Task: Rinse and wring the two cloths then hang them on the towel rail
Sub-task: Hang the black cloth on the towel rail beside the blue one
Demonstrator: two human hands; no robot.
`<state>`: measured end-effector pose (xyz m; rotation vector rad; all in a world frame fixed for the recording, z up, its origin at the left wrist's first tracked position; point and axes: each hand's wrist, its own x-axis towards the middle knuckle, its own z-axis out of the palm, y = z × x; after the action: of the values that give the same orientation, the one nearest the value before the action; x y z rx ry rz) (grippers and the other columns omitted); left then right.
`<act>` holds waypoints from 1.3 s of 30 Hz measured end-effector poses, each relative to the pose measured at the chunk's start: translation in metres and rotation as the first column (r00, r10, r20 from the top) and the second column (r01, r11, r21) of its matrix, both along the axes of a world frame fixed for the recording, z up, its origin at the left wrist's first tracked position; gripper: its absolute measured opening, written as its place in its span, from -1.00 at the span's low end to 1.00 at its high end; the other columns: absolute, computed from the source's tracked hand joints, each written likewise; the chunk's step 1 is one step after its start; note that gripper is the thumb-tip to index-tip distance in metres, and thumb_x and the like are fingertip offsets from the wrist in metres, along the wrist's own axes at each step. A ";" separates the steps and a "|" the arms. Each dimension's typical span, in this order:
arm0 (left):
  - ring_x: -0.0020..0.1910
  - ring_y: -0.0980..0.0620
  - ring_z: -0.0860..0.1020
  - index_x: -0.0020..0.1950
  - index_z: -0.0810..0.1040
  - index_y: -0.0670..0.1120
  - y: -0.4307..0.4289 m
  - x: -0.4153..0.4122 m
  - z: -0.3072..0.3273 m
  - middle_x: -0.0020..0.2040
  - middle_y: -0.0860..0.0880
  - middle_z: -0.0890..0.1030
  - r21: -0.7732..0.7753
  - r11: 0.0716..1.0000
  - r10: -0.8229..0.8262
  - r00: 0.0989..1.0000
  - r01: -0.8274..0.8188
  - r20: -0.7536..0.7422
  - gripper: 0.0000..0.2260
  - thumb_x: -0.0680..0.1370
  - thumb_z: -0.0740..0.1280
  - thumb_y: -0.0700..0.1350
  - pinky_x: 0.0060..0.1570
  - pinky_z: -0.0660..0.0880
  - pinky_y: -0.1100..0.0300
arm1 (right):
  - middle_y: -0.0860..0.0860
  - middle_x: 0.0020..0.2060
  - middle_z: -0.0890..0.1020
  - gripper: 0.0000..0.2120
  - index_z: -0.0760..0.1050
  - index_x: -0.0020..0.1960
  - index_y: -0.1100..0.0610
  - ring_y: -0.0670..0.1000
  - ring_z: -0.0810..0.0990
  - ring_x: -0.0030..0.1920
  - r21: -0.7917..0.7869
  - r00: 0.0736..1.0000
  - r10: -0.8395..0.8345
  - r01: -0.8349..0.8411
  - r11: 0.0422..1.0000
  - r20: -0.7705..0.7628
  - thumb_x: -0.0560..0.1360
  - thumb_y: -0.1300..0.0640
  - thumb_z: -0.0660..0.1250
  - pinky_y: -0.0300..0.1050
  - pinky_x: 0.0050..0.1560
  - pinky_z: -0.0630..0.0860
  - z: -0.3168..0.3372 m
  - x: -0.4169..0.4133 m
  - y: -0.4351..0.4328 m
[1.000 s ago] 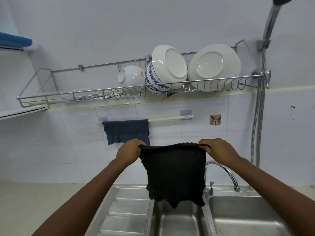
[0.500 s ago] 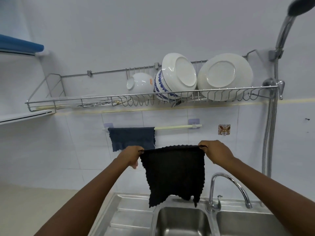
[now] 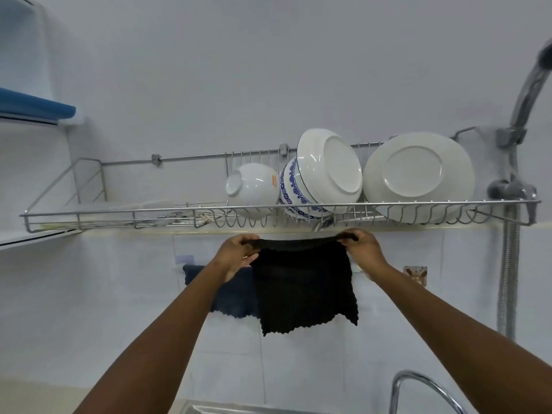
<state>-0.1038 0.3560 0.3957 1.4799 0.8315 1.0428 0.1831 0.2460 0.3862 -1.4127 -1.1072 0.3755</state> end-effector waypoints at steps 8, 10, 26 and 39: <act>0.29 -0.05 0.39 0.36 0.46 0.05 0.059 0.012 -0.059 0.28 -0.09 0.47 0.554 0.775 0.320 0.567 0.305 -0.759 -0.69 0.62 0.19 -0.14 0.37 0.30 0.14 | 0.13 0.01 0.61 -0.81 0.59 0.06 0.19 0.10 0.56 0.05 -0.224 0.728 0.141 0.018 0.975 0.671 0.47 0.15 0.39 -0.03 0.13 0.50 -0.040 0.007 0.040; 0.23 -0.08 0.38 0.30 0.52 0.06 0.066 0.016 -0.064 0.21 -0.10 0.50 0.620 0.733 0.382 0.583 0.280 -0.717 -0.73 0.63 0.20 -0.11 0.34 0.34 0.04 | 0.12 -0.08 0.64 -0.83 0.64 -0.06 0.13 0.19 0.56 -0.03 -0.166 0.587 0.027 0.184 0.969 0.809 0.52 0.09 0.29 0.05 -0.07 0.52 -0.049 0.010 0.050; -0.09 0.05 0.58 -0.05 0.49 -0.01 0.093 0.019 -0.068 -0.13 -0.03 0.66 0.472 0.881 0.252 0.878 -0.034 -0.408 -0.88 0.50 0.42 -0.09 -0.18 0.46 0.24 | 0.11 -0.24 0.63 -0.74 0.57 -0.22 0.18 0.13 0.56 -0.17 -0.021 0.370 -0.122 0.360 0.933 0.921 0.45 -0.03 0.40 -0.06 -0.21 0.46 -0.046 0.004 0.070; 0.04 -0.09 0.51 -0.05 0.55 -0.04 0.084 0.038 -0.066 0.02 -0.11 0.59 0.606 0.795 0.555 0.370 0.027 -0.745 -0.64 0.61 0.07 0.15 0.10 0.44 0.01 | 0.08 -0.02 0.55 -0.76 0.52 0.04 0.11 0.15 0.49 0.01 -0.137 0.337 -0.089 0.592 0.794 0.937 0.43 0.01 0.35 0.02 -0.10 0.47 -0.037 -0.016 0.070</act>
<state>-0.0657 0.4401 0.3294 2.5587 1.7373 0.6207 0.1671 0.3162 0.3491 -2.3871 -1.5507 -0.6404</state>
